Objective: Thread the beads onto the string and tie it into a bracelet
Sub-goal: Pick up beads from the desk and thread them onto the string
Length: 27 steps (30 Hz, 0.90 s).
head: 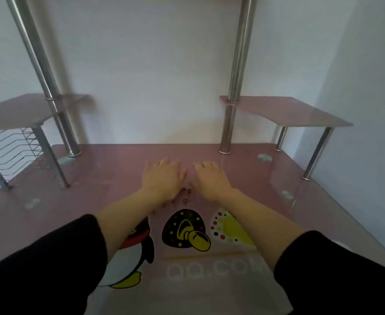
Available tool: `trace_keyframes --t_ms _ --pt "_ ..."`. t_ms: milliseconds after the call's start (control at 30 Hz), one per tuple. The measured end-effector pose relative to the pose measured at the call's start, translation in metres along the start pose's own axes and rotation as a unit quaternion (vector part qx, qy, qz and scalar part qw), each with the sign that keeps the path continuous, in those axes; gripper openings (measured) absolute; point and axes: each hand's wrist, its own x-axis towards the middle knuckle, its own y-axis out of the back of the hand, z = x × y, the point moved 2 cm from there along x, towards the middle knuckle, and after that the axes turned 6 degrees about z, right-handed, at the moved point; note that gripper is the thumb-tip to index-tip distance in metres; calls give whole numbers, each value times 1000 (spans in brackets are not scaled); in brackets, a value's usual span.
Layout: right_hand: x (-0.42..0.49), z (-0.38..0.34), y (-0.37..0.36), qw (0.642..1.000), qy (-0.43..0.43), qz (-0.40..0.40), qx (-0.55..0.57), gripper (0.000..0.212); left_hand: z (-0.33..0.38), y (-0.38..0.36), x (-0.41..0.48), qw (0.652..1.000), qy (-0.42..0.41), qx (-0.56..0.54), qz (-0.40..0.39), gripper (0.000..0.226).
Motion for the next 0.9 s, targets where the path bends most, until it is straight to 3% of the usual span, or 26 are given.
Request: trace_keyframes --t_ms 200,567,733,900 --pt "5 6 -11 1000 -20 -1 1 43 8 -9 10 999 -52 -13 2 36" --pt "12 12 -22 998 -6 41 -50 16 19 -25 24 997 -72 -33 -22 32" --pt "12 8 -18 998 -12 52 -27 17 14 -20 27 990 -99 -92 -40 37" --pt "15 2 -1 995 -22 88 35 18 2 -6 34 985 -58 -153 -54 20"
